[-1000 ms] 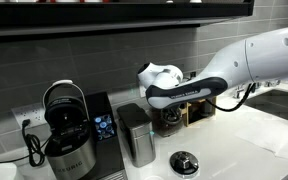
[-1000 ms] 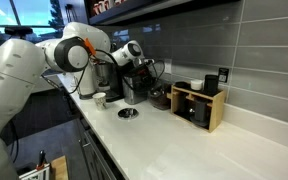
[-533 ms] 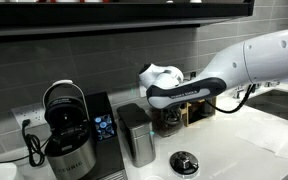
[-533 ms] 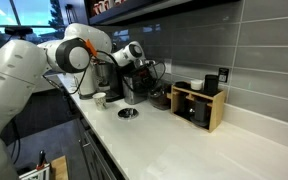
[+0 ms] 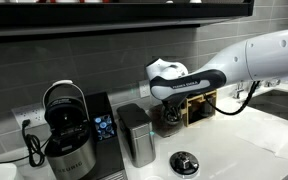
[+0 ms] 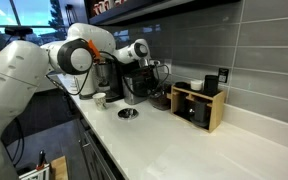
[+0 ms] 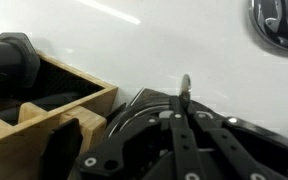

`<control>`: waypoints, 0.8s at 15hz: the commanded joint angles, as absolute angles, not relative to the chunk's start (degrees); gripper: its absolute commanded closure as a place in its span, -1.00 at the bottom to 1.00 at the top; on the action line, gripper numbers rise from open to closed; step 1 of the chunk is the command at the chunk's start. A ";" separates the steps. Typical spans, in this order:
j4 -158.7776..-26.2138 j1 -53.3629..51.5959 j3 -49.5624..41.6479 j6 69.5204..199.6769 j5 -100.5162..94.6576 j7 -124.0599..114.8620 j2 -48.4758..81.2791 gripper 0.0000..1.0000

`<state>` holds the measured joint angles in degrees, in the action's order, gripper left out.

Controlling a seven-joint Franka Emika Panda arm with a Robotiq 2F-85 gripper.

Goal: Use the spoon to put some contents of the jar in the cup

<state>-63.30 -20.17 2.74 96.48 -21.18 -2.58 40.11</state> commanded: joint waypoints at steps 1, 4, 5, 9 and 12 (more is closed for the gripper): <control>-60.56 -19.55 3.06 96.99 -18.73 -5.18 42.48 0.98; -59.76 -19.70 2.79 97.74 -18.52 -7.43 42.87 0.98; -59.56 -19.77 2.61 98.14 -18.73 -8.62 43.01 0.98; -59.32 -19.02 3.48 99.33 -17.20 -10.20 43.65 0.98; -59.17 -17.45 4.25 100.74 -13.57 -9.87 43.75 0.98</control>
<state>-60.49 -19.33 2.92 99.45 -17.36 -9.35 42.45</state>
